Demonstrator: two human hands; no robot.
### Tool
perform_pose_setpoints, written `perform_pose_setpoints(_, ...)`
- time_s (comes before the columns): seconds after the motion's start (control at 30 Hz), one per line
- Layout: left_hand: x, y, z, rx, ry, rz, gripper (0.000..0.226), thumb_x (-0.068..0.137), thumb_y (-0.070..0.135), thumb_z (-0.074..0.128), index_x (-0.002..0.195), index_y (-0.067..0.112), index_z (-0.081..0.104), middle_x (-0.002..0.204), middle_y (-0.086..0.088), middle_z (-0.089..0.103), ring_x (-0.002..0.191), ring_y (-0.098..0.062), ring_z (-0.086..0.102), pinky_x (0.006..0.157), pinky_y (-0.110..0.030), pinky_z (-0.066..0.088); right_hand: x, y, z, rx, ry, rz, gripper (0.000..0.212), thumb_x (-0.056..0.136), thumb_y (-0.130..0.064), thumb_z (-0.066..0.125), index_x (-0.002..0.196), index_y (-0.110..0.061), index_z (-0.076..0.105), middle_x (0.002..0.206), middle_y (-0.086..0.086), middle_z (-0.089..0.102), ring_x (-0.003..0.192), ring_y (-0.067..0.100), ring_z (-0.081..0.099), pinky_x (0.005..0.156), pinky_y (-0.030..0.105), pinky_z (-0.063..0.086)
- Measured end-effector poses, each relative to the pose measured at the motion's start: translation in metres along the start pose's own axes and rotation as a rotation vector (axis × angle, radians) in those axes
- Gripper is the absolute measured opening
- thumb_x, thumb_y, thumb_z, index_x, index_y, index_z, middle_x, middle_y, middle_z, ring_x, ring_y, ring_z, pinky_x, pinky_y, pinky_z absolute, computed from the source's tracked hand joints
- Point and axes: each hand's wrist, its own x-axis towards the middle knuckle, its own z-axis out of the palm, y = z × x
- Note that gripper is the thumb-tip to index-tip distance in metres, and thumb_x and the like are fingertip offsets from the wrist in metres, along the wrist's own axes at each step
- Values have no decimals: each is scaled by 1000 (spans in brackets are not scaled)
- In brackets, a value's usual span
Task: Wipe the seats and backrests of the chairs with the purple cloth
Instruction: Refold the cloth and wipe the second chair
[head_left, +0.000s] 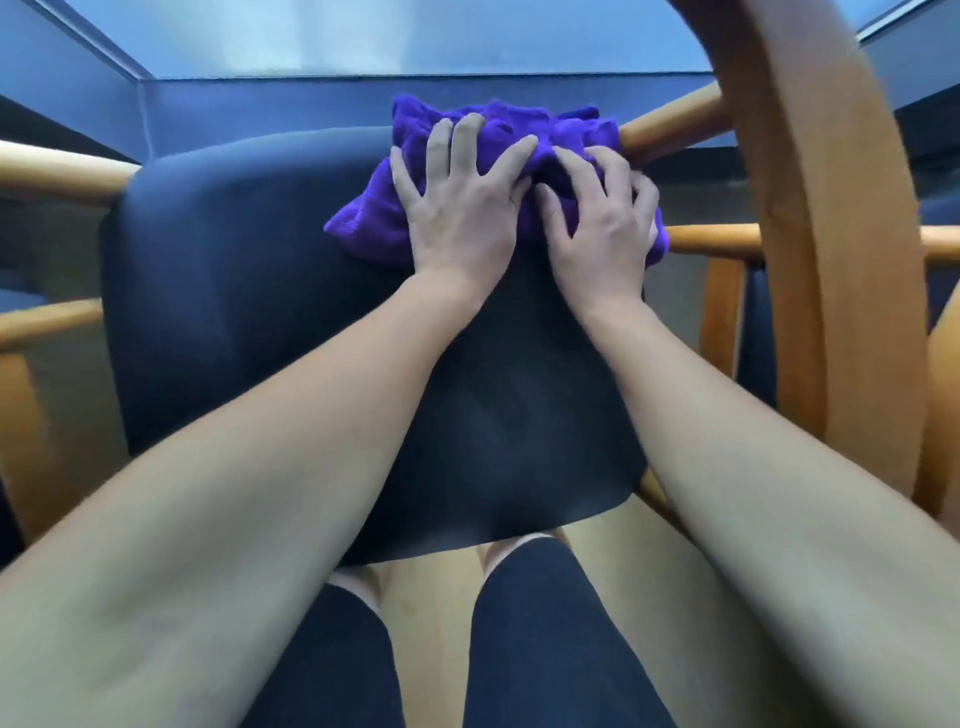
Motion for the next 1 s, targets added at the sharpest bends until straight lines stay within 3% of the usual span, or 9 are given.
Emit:
perform_pose_setpoints(0.23, 2, 4, 7, 25, 10, 26, 34, 102, 47, 33, 127, 39, 55, 151, 3, 36, 143, -24, 28, 113, -55, 19, 1, 7, 14, -64, 11, 71, 43, 96, -56, 37, 131, -37, 53, 140, -12, 46, 128, 19, 39, 95, 40, 34)
perform_pose_setpoints(0.53, -48, 44, 34, 60, -120, 266, 33, 102, 43, 33, 118, 32, 59, 148, 5, 40, 140, -24, 30, 110, -48, 19, -68, 49, 7, 184, 82, 380, 33, 94, -33, 52, 122, -17, 61, 130, 3, 54, 118, 28, 46, 86, 40, 40)
perform_pose_setpoints(0.7, -93, 49, 48, 79, -178, 362, 37, 102, 44, 29, 115, 31, 61, 145, 7, 44, 140, -23, 32, 109, -46, 19, -119, 63, 4, 165, 69, 514, 29, 92, -27, 54, 116, -13, 62, 124, 5, 56, 114, 29, 49, 88, 32, 31)
perform_pose_setpoints(0.87, -144, 43, 57, 99, -199, 446, 37, 103, 42, 31, 111, 27, 64, 143, 4, 49, 138, -24, 38, 108, -47, 22, -175, 66, 4, 103, 24, 602, 30, 90, -27, 55, 115, -12, 63, 124, 6, 57, 115, 31, 49, 94, 40, 35)
perform_pose_setpoints(1.0, -169, 34, 60, 81, -103, 484, 29, 101, 37, 42, 101, 24, 68, 131, 2, 60, 128, -25, 51, 101, -48, 33, -196, 69, 7, 81, 27, 552, 31, 88, -26, 54, 114, -11, 63, 123, 8, 57, 111, 35, 48, 94, 43, 36)
